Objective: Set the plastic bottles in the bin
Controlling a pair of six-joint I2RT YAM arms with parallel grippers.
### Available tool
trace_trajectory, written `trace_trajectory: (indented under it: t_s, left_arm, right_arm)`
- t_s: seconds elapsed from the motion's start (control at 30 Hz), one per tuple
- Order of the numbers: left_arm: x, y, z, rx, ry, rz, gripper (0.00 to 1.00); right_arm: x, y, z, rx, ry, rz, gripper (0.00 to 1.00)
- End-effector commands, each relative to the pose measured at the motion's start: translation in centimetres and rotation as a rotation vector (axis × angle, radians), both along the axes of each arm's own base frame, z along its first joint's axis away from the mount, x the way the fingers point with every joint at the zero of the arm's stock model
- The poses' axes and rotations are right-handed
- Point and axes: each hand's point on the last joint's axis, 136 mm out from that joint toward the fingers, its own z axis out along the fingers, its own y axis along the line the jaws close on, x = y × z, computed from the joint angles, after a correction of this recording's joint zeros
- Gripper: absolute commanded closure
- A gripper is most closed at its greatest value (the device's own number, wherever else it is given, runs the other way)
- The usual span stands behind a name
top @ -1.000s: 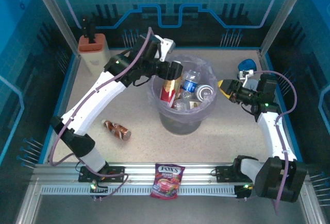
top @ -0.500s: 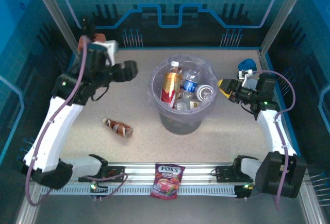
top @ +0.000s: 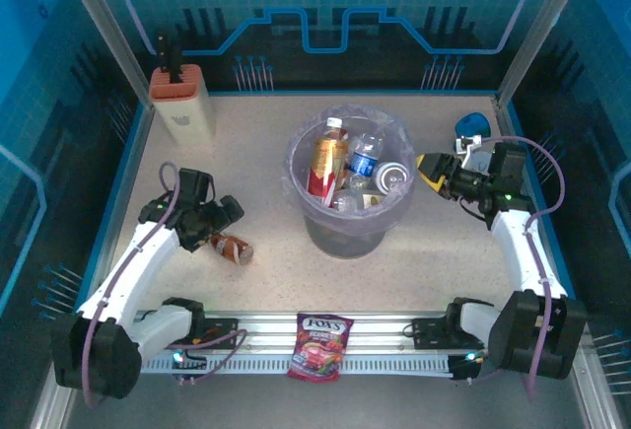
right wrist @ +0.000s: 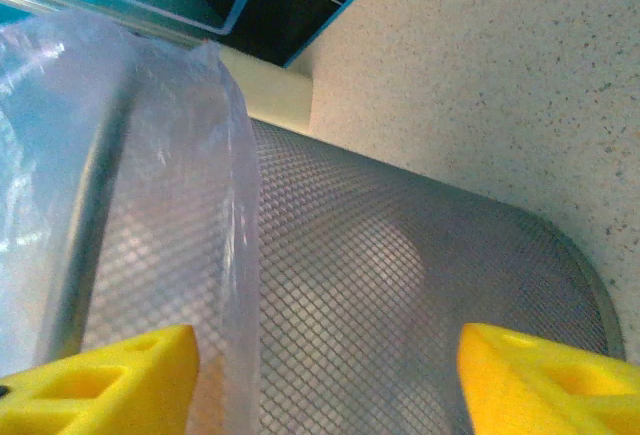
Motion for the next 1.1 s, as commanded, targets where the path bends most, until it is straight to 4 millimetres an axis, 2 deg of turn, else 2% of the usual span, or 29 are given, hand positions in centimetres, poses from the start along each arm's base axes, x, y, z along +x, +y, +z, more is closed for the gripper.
trace_trajectory:
  t_s: [0.0,0.2,0.3,0.47,0.77,0.93,1.07]
  left_arm:
    - [1.7,-0.3,-0.8,-0.071,-0.062,0.095,0.01]
    - [1.4,-1.2,-4.2,-0.149,-0.02,0.138,0.01]
    - [0.6,-1.2,-5.6,-0.145,0.03,0.141,0.02]
    - [-0.6,-1.1,-7.6,-0.147,0.064,0.159,0.11]
    - [0.1,-0.3,-9.0,-0.128,0.054,0.205,0.19]
    - [0.6,0.6,-9.1,-0.117,0.058,0.221,0.07]
    - [0.2,1.7,-9.4,-0.112,0.062,0.258,0.07]
  right_arm:
    - [-0.7,-0.2,0.9,-0.041,-0.029,0.007,0.24]
    - [-1.0,-0.6,0.5,-0.063,-0.02,-0.009,0.2]
    - [-1.0,-0.9,0.2,-0.064,-0.012,-0.019,0.2]
    - [-1.1,-1.2,-0.1,-0.082,0.008,-0.024,0.19]
    - [-1.5,-1.2,-1.7,-0.072,0.039,-0.035,0.19]
    - [-1.7,-1.0,-1.8,-0.07,0.041,-0.026,0.19]
    - [-2.0,-1.1,-2.0,-0.089,0.042,-0.031,0.19]
